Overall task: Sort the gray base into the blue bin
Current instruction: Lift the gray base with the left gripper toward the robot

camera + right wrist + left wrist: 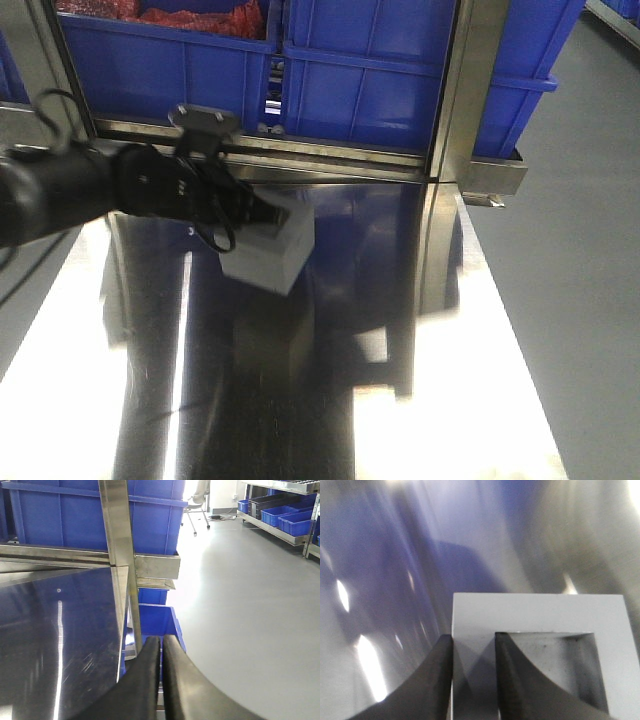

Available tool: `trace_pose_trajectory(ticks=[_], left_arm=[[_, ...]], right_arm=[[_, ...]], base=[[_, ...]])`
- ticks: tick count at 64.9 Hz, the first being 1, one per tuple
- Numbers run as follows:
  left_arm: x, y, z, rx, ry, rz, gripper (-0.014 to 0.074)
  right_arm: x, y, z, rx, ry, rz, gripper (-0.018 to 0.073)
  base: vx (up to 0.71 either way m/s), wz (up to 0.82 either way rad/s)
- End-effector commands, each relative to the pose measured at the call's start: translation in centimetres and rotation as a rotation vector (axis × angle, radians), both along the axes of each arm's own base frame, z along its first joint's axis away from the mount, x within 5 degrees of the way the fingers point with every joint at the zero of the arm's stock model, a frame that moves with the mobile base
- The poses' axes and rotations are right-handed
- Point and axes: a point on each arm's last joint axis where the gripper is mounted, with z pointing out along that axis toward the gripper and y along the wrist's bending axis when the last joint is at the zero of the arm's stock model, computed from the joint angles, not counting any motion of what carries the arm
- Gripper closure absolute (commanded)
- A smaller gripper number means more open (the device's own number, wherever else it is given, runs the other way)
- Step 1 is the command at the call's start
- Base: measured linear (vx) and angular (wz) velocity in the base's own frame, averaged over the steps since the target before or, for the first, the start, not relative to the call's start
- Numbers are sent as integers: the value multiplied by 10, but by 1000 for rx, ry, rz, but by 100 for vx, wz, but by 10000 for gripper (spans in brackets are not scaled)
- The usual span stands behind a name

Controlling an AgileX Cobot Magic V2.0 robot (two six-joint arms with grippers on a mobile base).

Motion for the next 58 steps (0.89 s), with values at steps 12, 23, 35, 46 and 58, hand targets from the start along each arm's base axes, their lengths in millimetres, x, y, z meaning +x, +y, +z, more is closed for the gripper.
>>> trace_pose_trajectory(ticks=[12, 23, 35, 46, 58], left_arm=[[-72, 34, 101, -162, -422, 67, 604], [-128, 56, 112, -184, -477, 69, 604], [-182, 77, 117, -212, -540, 69, 604], [-225, 94, 115, -238, -598, 66, 604], [-268, 110, 106, -269, -669, 65, 604]], right_arm=[[1, 0, 6, -15, -73, -1, 564], [1, 0, 6, -15, -73, -1, 564], [1, 0, 6, -15, -74, -1, 564], [1, 0, 6, -15, -74, -1, 564], [1, 0, 6, -15, -74, -1, 564]], base=[[0, 0], [0, 0], [0, 0], [0, 0], [0, 0]])
